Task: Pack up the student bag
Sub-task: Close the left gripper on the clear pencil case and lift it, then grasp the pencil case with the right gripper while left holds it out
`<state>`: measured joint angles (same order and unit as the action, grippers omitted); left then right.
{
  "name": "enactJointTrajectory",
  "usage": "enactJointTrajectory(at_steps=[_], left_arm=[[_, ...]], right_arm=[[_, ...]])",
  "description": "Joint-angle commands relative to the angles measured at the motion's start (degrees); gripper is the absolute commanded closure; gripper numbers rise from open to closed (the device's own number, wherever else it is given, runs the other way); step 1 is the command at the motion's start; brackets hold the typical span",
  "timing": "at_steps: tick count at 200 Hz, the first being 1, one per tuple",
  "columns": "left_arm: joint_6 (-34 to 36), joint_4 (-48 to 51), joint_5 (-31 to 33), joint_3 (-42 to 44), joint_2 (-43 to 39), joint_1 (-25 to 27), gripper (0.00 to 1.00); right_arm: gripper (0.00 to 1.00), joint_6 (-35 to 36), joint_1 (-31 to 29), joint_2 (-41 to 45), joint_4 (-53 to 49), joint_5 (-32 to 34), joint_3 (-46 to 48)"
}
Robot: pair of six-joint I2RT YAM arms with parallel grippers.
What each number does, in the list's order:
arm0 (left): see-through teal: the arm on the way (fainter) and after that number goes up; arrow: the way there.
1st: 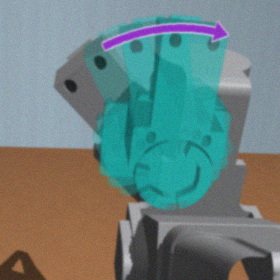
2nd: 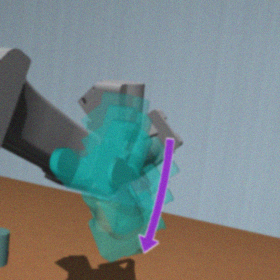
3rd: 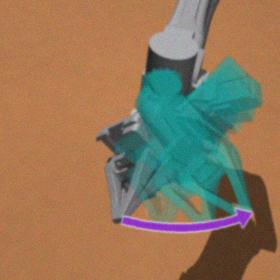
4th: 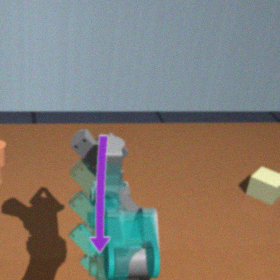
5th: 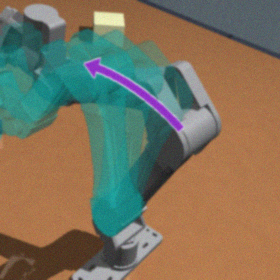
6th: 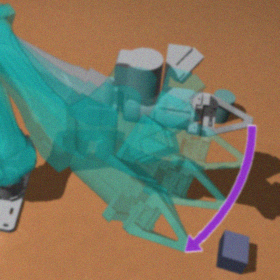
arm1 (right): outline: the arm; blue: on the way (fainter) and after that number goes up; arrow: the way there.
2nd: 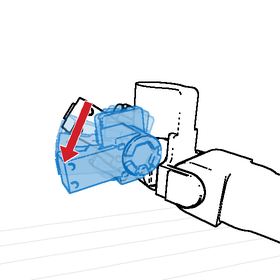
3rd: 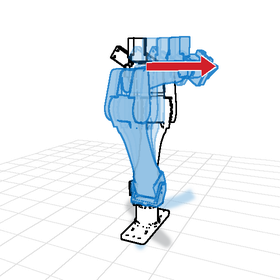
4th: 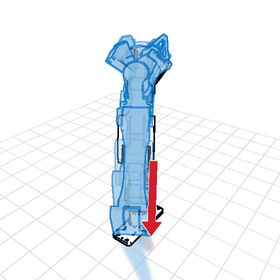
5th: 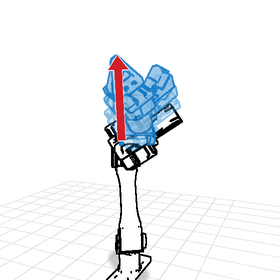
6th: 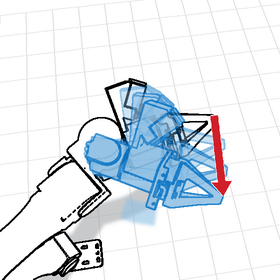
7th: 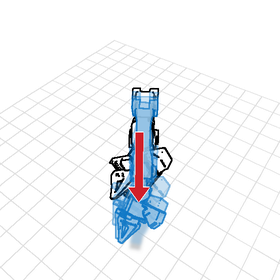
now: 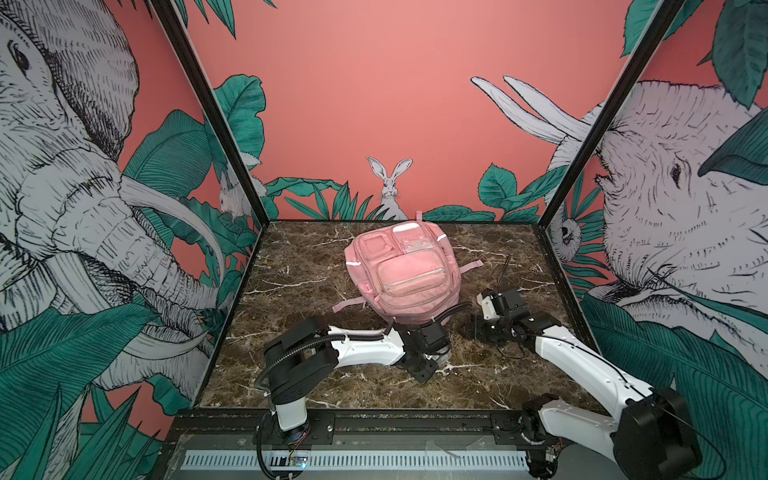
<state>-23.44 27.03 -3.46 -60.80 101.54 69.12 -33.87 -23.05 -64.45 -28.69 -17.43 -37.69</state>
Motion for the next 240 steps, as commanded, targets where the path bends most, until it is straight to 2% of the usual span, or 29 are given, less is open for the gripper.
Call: enactJointTrajectory(at_steps=[1, 69, 90, 118, 143, 182, 240], left_arm=[[-1.25, 4.35, -2.76, 1.16, -0.58, 0.45, 0.44], [-2.74, 3.55, -3.68, 1.33, -0.34, 0.66, 0.45], [-1.28, 9.31, 1.94, -1.53, 0.89, 2.24, 0.37], [-2.41, 10.77, 5.02, -2.85, 2.48, 3.61, 0.36], [-5.37, 7.45, 5.61, -0.68, 2.2, 3.75, 0.4], [-7.32, 1.76, 2.9, 2.1, 0.53, 3.74, 0.56], [-7.67, -2.59, -2.19, 3.99, -2.41, 2.96, 0.59]], right_arm=[[0.28, -2.59, -2.03, 0.32, 2.13, -0.32, 1.28], [0.31, -12.3, -10.02, 6.2, 4.5, 1.46, 8.78], [0.32, -15.54, -13.56, 6.44, 6.41, 2.66, 10.35], [0.32, -19.35, -16.78, 6.16, 8.31, 4.92, 12.26], [0.32, -22.47, -17.38, 8.08, 10.6, 5.75, 15.25], [0.33, -25.31, -17.38, 10.58, 14.3, 4.54, 18.36], [0.34, -29.45, -17.36, 5.61, 28.05, 0.07, 20.98]])
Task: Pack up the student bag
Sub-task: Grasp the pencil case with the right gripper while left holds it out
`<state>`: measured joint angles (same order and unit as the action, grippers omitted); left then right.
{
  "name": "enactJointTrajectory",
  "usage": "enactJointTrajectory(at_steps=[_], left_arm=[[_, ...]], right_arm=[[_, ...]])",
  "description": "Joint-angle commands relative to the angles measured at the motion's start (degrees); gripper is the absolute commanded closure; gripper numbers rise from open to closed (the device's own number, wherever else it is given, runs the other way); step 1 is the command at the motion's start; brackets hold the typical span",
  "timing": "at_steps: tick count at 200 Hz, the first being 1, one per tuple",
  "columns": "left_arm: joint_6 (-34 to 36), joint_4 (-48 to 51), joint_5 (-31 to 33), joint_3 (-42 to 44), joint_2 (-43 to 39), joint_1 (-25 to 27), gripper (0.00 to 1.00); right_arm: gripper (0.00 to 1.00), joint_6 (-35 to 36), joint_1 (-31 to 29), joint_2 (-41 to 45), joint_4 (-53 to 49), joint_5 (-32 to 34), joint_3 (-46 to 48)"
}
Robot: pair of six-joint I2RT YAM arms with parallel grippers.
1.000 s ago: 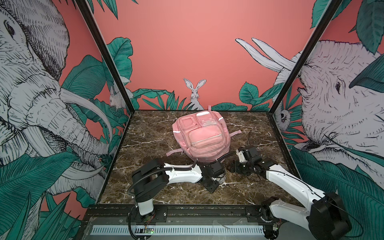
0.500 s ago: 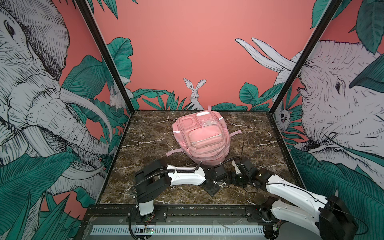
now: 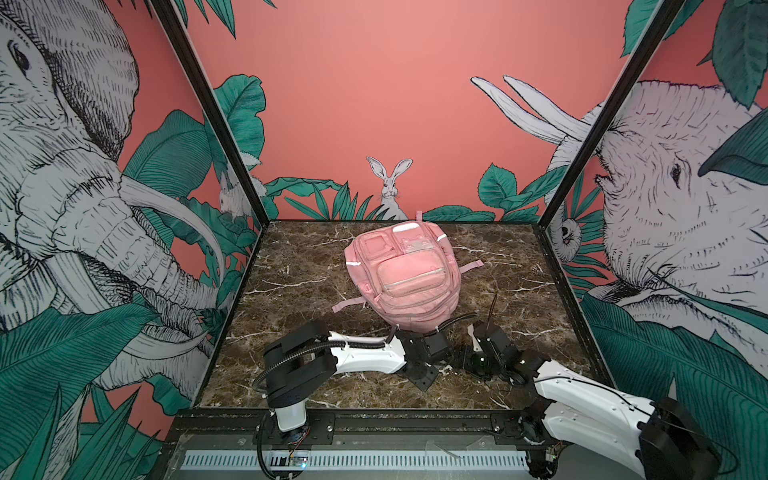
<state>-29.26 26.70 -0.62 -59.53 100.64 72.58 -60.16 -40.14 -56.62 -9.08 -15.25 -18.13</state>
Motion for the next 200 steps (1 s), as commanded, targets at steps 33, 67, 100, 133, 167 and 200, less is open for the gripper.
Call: enactJointTrajectory(at_steps=[33, 67, 100, 133, 167, 200], left_arm=[[-3.89, -6.61, -9.08, 5.3, -3.16, -1.81, 0.59], [-5.2, -9.1, -10.78, 7.19, -4.15, -2.8, 0.59], [-6.26, -11.72, -12.93, 7.93, -4.18, -3.32, 0.59], [-6.98, -12.9, -13.59, 8.45, -4.31, -3.73, 0.59], [-8.87, -16.36, -15.1, 10.8, -5.19, -5.22, 0.59], [-9.25, -17.64, -16.2, 11.09, -5.32, -5.87, 0.59]], right_arm=[[0.35, -4.25, -0.42, -4.1, 11.72, -2.45, 1.6], [0.36, -4.44, -0.43, -4.02, 11.39, -2.03, 1.7], [0.4, -5.55, -0.54, -6.39, 16.08, -3.8, 2.25], [0.47, -6.68, -1.49, -8.9, 19.59, -4.64, 2.26], [0.54, -6.97, -1.95, -8.16, 19.45, -4.17, 2.72], [0.62, -7.11, -2.38, -8.28, 19.51, -4.02, 2.7]])
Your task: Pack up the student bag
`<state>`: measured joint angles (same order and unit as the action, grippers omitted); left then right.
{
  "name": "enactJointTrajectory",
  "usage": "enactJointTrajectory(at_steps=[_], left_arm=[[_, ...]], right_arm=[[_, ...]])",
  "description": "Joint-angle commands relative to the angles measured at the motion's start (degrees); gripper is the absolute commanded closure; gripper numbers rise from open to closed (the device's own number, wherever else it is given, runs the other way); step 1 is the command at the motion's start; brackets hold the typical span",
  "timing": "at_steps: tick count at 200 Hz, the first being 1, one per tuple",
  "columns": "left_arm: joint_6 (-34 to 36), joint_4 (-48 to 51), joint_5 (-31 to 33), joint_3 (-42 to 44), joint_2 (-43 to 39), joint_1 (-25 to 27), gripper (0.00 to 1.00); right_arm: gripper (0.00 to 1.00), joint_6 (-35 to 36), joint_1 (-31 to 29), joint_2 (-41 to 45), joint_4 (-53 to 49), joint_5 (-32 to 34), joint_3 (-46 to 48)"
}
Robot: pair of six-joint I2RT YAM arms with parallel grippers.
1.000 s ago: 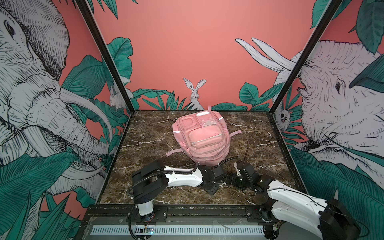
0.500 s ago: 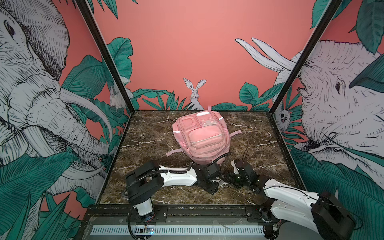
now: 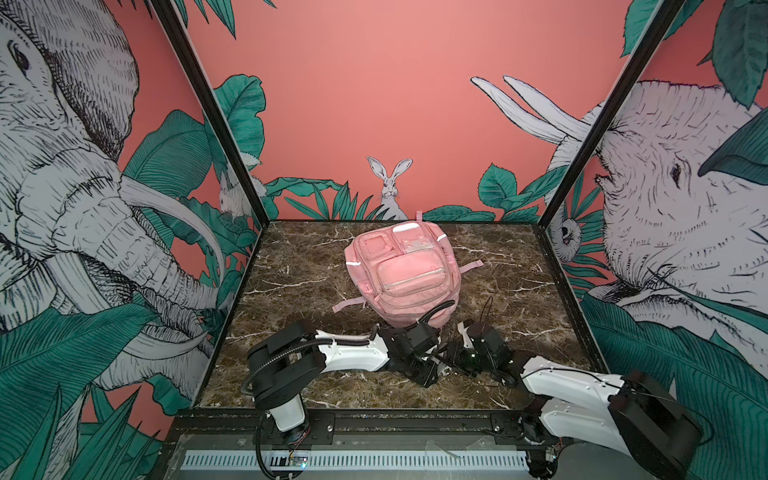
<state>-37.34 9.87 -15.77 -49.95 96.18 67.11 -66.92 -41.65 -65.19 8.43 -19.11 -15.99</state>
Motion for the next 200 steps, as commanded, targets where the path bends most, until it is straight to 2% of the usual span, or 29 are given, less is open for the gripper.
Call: enactJointTrajectory(at_steps=[1, 30, 50, 76, 107, 127, 159, 200], left_arm=[[-1.16, -0.81, -1.08, 1.48, -0.8, -0.41, 0.59], [-0.75, -0.38, -1.54, 0.66, -0.29, -0.55, 0.58], [-0.49, 0.09, -1.55, 0.19, -0.29, -0.55, 0.58], [0.22, 1.65, -0.89, -0.38, -0.87, -0.61, 0.52], [2.19, 5.41, 1.09, -1.68, -3.43, -0.79, 0.38], [4.71, 8.75, 3.2, -2.71, -6.71, -1.51, 0.32], [9.23, 15.1, 6.89, -4.8, -13.17, -5.16, 0.3], [16.27, 23.47, 14.84, -10.64, -15.18, -12.49, 0.33]], right_arm=[[0.63, -0.38, -0.84, 0.3, 2.02, -0.19, 0.5], [0.7, -0.56, -1.26, -0.73, 3.04, -0.19, 0.43], [0.78, -0.76, -1.47, -1.25, 3.41, -0.11, 0.3], [0.85, -0.37, -1.52, -0.76, 2.17, 0.12, 0.07], [0.86, 0.53, -1.49, 1.54, -1.1, 1.27, -0.62], [0.86, 1.37, -1.29, 4.04, -4.2, 2.77, -1.6], [0.86, 3.65, 0.56, 6.96, -9.59, 2.81, -4.53], [0.86, 8.43, 8.39, 11.23, -17.65, 0.31, -9.43]])
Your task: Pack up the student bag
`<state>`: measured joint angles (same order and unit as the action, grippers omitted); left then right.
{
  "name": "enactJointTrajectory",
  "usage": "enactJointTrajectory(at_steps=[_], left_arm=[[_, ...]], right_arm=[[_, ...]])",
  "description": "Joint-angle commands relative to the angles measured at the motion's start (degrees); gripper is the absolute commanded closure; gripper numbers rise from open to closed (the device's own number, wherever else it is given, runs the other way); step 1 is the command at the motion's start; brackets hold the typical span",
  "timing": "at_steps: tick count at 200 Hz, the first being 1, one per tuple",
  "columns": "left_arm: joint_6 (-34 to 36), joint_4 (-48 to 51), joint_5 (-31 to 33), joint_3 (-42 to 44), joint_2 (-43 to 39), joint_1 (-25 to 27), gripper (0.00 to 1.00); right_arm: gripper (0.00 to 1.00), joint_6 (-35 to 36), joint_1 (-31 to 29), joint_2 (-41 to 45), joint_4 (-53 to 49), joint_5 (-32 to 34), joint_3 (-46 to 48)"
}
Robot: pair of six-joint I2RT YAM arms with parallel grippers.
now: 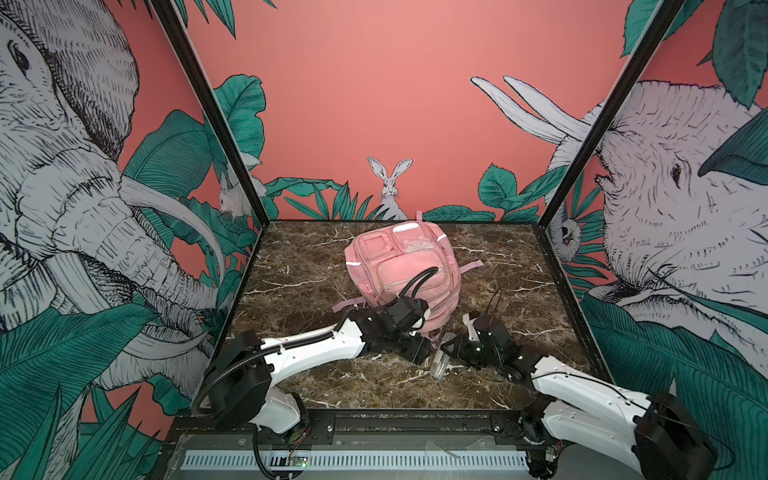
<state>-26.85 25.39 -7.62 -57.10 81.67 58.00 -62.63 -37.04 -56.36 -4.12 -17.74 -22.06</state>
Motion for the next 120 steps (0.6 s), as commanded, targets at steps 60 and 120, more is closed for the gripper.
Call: enactJointTrajectory(at_steps=[60, 120], left_arm=[[17.22, 16.32, 23.71, -20.04, 11.01, -5.44, 0.4], [24.44, 17.3, 31.12, -28.05, 19.5, -5.43, 0.48]], right_arm=[[0.88, 8.12, 11.68, 0.58, -6.16, -1.28, -12.69], [0.89, 8.97, 12.96, -4.34, -2.3, -1.03, -18.24]])
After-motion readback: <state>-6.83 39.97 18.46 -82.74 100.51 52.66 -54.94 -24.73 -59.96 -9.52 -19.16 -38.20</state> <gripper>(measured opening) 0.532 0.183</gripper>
